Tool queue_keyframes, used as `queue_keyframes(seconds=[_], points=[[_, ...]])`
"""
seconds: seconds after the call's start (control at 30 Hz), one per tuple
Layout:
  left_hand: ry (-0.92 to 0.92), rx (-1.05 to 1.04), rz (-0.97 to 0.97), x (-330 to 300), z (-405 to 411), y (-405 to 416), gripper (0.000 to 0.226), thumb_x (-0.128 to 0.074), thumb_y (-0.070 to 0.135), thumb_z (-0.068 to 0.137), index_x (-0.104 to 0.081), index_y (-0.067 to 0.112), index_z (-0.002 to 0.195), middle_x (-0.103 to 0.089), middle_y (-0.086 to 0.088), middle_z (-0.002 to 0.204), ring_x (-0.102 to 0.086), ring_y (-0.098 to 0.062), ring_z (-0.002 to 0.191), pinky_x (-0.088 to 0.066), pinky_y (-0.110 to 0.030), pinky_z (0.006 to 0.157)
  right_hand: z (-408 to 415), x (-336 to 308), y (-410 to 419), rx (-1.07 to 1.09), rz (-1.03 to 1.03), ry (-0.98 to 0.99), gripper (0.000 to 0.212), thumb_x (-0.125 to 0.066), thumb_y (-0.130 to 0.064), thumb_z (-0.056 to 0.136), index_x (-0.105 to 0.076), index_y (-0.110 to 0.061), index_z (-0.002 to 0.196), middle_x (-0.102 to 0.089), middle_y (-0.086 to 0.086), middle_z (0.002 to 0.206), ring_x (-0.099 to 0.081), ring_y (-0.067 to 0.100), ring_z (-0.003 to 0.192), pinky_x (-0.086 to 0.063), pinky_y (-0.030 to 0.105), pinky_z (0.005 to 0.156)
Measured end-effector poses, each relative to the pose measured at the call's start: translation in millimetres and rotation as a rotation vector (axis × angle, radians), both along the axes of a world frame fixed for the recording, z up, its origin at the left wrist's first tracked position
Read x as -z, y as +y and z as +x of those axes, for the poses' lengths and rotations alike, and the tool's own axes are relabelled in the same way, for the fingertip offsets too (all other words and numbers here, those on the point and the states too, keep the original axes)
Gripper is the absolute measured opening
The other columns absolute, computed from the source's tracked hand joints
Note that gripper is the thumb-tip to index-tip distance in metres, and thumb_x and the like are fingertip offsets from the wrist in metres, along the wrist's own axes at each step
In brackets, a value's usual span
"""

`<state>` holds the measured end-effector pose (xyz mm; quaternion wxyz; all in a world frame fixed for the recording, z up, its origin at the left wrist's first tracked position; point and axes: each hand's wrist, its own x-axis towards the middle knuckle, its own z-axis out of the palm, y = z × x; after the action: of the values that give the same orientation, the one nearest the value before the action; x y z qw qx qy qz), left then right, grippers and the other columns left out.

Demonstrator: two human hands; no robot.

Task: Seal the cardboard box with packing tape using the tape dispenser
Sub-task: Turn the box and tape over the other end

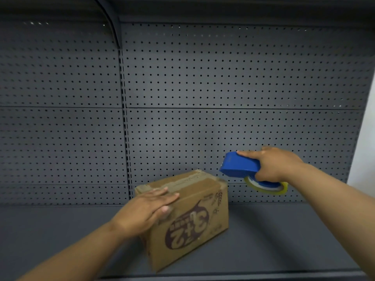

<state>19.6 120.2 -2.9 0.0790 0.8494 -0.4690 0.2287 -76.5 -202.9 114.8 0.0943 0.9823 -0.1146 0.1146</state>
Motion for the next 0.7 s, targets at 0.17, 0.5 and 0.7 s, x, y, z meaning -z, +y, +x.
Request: queue_keyframes(seconds=[0.17, 0.5, 0.7], points=[[0.000, -0.125, 0.222, -5.5, 39.7, 50.9, 0.045, -0.018, 0.049, 0.097, -0.034, 0.038, 0.138, -0.053, 0.016, 0.134, -0.046, -0.010, 0.126, -0.028, -0.019, 0.103, 12.6, 2.5, 8.0, 0.009, 0.007, -0.002, 0.072, -0.053, -0.041, 0.081, -0.012, -0.059, 0.138, -0.043, 0.000, 0.099, -0.051, 0.019, 0.086, -0.045, 0.029, 0.066], [0.219, -0.324, 0.218, -20.5, 83.6, 62.0, 0.103, 0.024, 0.079, 0.059, -0.017, 0.040, 0.145, -0.006, 0.015, 0.155, 0.003, -0.011, 0.145, 0.003, -0.031, 0.116, 44.4, -2.0, 33.6, -0.026, 0.007, -0.050, 0.073, -0.054, -0.041, 0.081, -0.012, -0.059, 0.138, -0.043, -0.001, 0.101, -0.050, 0.019, 0.089, -0.046, 0.031, 0.068], [0.610, -0.463, 0.048, -23.0, 85.2, 13.2, 0.071, -0.013, 0.063, 0.089, -0.015, 0.024, 0.149, -0.001, 0.002, 0.159, 0.002, -0.020, 0.145, -0.002, -0.042, 0.117, 59.6, 2.0, 45.7, -0.038, 0.023, -0.050, 0.073, -0.054, -0.042, 0.080, -0.012, -0.060, 0.137, -0.043, -0.001, 0.101, -0.049, 0.019, 0.087, -0.049, 0.032, 0.070]])
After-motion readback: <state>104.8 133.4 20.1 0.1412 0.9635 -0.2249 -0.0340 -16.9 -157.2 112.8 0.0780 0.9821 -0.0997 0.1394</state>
